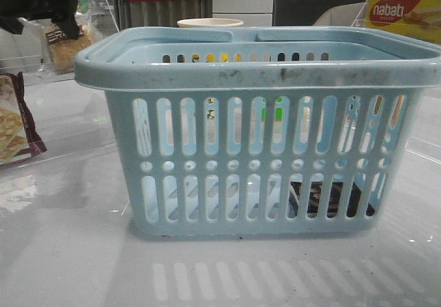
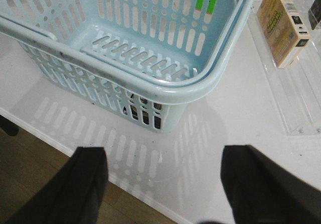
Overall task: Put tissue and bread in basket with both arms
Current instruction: 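Grasp the bagged bread roll on the shelf with the left gripper, then lift the bread bag and carry it over the basket with the left gripper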
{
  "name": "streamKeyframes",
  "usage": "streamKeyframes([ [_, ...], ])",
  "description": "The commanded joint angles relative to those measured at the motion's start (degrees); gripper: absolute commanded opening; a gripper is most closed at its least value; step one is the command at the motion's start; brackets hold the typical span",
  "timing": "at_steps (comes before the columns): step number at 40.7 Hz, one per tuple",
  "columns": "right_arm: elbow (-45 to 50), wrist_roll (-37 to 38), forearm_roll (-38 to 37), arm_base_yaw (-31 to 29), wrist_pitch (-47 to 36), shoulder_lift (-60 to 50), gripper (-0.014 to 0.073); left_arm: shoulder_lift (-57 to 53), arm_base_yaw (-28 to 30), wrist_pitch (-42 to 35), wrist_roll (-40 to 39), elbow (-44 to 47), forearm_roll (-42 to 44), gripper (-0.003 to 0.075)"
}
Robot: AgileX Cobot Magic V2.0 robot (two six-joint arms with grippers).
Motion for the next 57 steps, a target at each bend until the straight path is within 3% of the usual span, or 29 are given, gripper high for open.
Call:
streamKeyframes([
  [1, -1.53, -0.25, -0.26, -0.12, -3.79, 0.19, 0.0579, -1.92, -0.05, -8.21, -0.44, -2.06, -0.38, 0.0654],
  [8, -1.53, -0.25, -0.26, -0.12, -3.79, 0.19, 0.0579, -0.78, -0.05, -11.04, -0.44, -2.06, -0.27, 0.0652],
  [11, -1.53, -0.25, -0.26, -0.12, -3.79, 0.19, 0.0579, -0.68, -0.05, -11.33, -0.44, -2.06, -0.27, 0.0616],
  [22, -1.53, -0.25, -0.26, -0.12, -3.79, 0.19, 0.0579, -0.68, -0.05, -10.20, -0.34, -2.06, -0.13, 0.0325],
  [34, -1.53, -0.25, -0.26, -0.12, -3.79, 0.19, 0.0579, -2.36, -0.05, -6.70, -0.34, -2.06, -0.13, 0.0135],
  [39, -1.53, -0.25, -0.26, -0.12, -3.79, 0.19, 0.0579, -5.19, -0.05, -3.55, -0.34, -2.06, -0.13, 0.0089],
  [49, -1.53, -0.25, -0.26, -0.12, -3.79, 0.19, 0.0579, -13.98, -0.63, 1.40, 0.00, -2.06, -0.13, 0.0090],
  [57, -1.53, -0.25, -0.26, -0.12, -3.79, 0.19, 0.0579, -23.13, -4.69, 7.94, 6.12, -2.06, 0.00, 0.0090],
])
